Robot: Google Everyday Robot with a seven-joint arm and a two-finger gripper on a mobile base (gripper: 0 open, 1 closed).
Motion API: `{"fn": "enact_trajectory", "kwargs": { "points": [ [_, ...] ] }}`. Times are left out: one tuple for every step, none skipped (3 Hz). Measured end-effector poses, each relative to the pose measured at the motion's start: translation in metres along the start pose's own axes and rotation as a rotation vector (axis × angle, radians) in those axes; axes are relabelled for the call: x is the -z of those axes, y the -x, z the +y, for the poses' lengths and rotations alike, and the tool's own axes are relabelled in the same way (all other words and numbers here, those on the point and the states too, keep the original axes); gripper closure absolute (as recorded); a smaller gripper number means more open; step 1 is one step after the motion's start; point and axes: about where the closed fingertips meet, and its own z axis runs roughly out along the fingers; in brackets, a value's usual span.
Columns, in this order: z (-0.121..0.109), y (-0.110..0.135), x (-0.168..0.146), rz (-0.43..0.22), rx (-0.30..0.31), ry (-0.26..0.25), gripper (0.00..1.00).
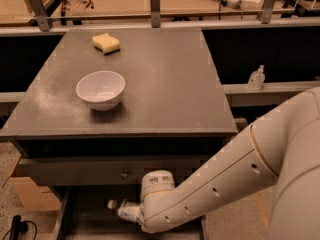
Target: Place blue plastic bottle into middle drawer
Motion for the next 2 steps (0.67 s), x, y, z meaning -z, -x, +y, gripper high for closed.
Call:
{"fn": "enact_trajectory", "kwargs": {
  "points": [
    [-0.001,0.001,-0.016,-0.014,-0.099,-0.009,0.12],
    [0.009,-0.01,-0.014,-0.046,-0.215,-0.001,0.14]
  ]
}}
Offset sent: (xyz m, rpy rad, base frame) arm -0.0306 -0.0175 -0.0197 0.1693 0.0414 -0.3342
